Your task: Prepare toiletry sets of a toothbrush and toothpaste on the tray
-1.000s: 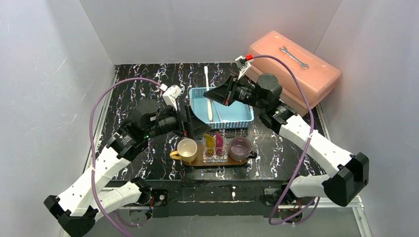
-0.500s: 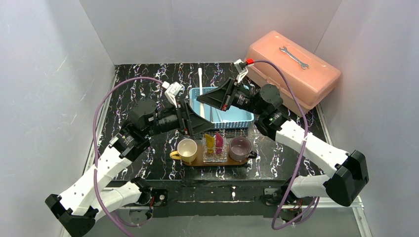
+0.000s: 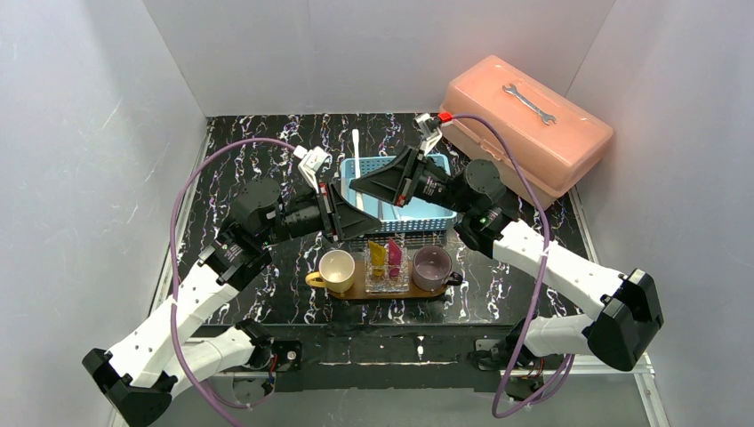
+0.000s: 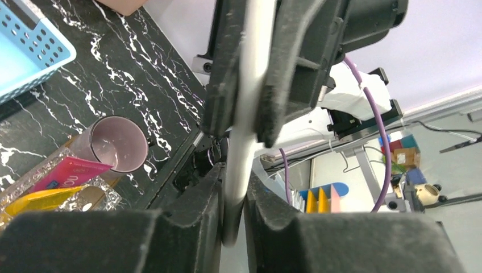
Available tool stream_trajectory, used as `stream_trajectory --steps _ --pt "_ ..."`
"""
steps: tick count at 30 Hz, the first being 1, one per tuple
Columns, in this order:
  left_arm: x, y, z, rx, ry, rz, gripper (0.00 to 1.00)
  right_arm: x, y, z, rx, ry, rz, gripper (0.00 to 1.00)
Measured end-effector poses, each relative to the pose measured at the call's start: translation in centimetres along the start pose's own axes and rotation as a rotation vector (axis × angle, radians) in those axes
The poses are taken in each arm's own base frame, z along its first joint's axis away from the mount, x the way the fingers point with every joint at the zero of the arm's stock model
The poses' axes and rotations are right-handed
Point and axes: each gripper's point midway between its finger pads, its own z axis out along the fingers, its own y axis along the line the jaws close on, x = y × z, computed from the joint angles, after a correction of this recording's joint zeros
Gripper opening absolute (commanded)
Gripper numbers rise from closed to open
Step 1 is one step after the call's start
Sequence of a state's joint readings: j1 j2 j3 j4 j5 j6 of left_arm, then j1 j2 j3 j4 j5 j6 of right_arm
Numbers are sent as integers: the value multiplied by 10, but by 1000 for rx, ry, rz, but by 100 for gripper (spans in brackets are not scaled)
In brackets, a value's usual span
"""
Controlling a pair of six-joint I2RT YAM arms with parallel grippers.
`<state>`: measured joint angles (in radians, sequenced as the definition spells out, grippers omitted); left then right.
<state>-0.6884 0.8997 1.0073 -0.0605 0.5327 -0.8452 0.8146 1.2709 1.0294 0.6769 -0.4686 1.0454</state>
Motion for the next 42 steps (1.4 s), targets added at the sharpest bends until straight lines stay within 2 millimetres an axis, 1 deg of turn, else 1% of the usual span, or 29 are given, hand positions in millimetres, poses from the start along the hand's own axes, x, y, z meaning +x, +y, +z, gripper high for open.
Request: stream_trajectory --steps 1,4,6,7,9,11,14,18,21,25,30,33,37,42 --pt "0 -1 0 4 1 -2 1 0 0 0 1 -1 0 1" --pt "0 -2 -1 13 1 12 0 2 -1 0 7 -3 15 2" --pt "1 -3 -2 14 1 15 0 1 -2 1 11 -8 16 10" --pt "1 -3 -2 14 1 16 0 1 -2 1 11 -8 15 16" --pt "2 -2 -3 12 4 17 0 2 -2 1 14 -6 16 30" --pt "4 0 -4 3 11 15 0 4 -4 0 24 -1 11 40" --pt "9 4 -6 -16 28 21 0 8 -10 -2 52 16 -1 50" --pt "20 18 -11 -72 69 34 0 14 -20 -6 116 53 -26 59" --pt "29 30 -16 -128 103 56 0 12 -23 -8 169 74 -60 62" --pt "37 44 -28 -213 151 101 0 5 -21 -11 233 109 -128 64" --pt "44 58 -43 -301 203 173 0 -1 -20 -15 313 166 -192 66" --pt "47 68 -54 -363 237 223 0 -4 -24 -15 362 204 -217 67" --pt "49 78 -67 -434 273 287 0 -1 -33 -16 408 258 -220 68" --pt "47 90 -83 -515 307 360 0 13 -50 -20 463 326 -187 69"
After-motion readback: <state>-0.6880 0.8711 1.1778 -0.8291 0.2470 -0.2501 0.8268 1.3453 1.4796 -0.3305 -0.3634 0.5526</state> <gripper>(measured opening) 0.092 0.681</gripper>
